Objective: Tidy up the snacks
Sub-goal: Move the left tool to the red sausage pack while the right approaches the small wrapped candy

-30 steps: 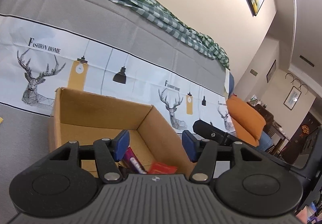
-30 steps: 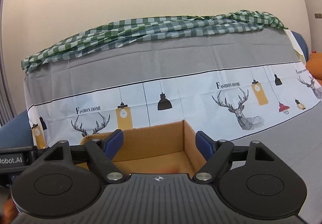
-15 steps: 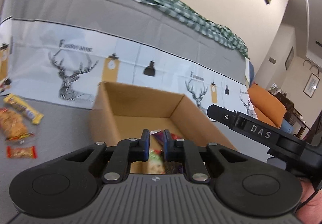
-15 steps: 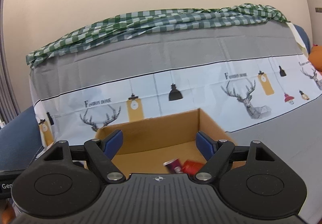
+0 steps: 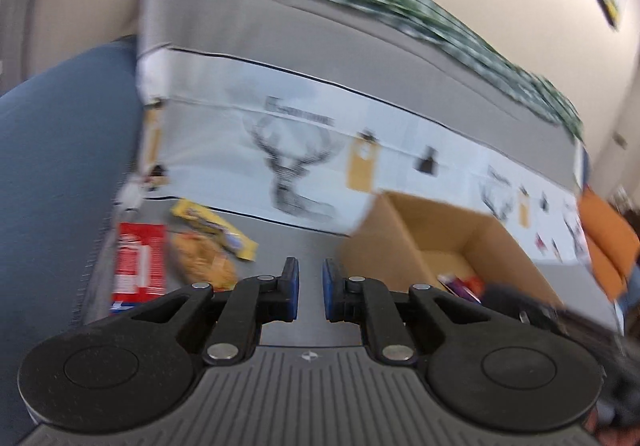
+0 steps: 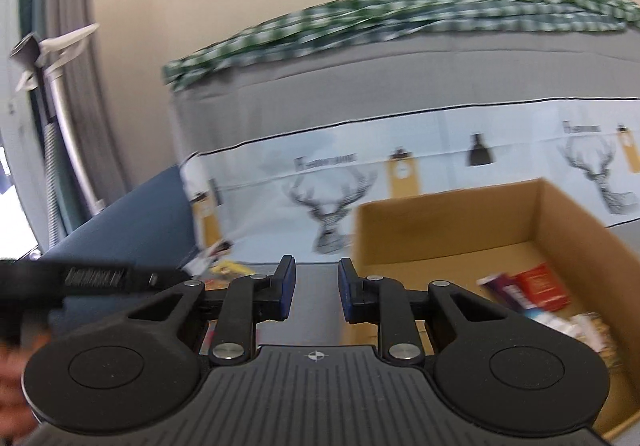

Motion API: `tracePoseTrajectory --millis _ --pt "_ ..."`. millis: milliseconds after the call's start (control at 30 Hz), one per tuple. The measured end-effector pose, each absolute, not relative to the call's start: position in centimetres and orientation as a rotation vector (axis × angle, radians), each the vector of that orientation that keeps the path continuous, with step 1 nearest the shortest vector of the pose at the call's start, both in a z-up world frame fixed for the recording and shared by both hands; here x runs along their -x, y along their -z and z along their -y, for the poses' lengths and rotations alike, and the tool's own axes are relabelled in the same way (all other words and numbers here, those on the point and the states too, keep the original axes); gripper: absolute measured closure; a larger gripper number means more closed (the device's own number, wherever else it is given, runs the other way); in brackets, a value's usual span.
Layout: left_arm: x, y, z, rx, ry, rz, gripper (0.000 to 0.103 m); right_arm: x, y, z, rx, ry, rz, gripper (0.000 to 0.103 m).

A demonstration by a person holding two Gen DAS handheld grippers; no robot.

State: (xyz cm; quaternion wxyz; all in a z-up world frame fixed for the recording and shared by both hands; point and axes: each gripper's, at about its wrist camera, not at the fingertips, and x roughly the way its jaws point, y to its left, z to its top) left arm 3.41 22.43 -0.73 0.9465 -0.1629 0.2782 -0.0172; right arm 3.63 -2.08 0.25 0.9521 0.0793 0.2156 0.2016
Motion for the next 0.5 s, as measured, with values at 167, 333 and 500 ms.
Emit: tracePoseTrajectory --millis 167,333,500 --pt "-3.6 2.8 -25.8 0.354 -0.107 -0.642 0.091 -3.6 0.9 -1.5 -0.139 -0.474 -0.466 0.078" --pt "-4.1 3.3 -28.0 0.411 -0.19 -0.651 0.091 -3.8 3.9 -5.2 -0.073 -0.531 -0.502 0.077" --pt "-4.8 4.0 -29.1 0.42 -0.278 -0.69 0.091 -5.1 6.8 -8.6 -0.02 -0.542 -0.553 0.058"
